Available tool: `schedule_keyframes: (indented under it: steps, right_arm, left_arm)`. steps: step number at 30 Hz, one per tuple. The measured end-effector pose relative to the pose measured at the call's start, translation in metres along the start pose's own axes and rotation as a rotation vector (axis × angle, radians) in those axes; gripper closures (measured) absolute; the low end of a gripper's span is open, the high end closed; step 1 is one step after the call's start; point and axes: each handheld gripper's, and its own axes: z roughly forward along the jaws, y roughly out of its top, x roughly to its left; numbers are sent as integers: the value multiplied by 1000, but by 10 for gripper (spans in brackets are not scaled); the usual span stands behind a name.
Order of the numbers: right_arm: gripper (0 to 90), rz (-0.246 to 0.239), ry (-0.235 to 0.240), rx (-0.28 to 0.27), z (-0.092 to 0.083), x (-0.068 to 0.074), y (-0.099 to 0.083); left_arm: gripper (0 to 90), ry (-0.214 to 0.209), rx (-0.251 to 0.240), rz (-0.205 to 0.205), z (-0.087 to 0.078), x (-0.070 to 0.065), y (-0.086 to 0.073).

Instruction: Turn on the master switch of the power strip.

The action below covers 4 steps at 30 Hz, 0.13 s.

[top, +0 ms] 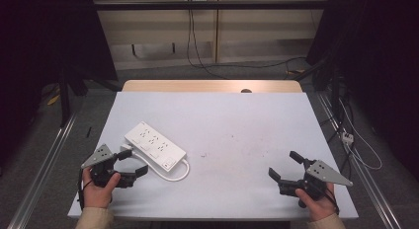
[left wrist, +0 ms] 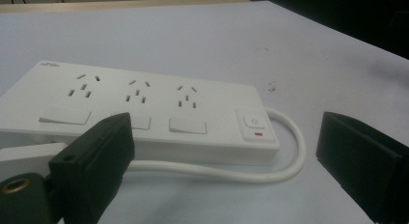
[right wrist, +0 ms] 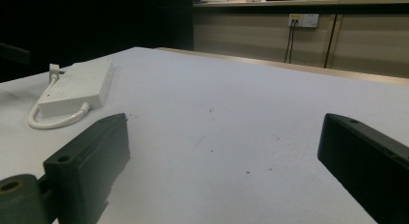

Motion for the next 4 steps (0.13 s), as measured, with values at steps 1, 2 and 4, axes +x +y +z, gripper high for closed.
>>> schedule_keyframes:
  steps: [1,2,4]
  right_arm:
    - [42,2,-2,0,0,0,0]
    - [42,-1,0,3,0,0,0]
    - [42,0,0,10,1,0,0]
  left_arm:
    - [61,-2,0,1,0,0,0]
    - [61,-2,-1,1,0,0,0]
    - [61,-1,-2,2,0,0,0]
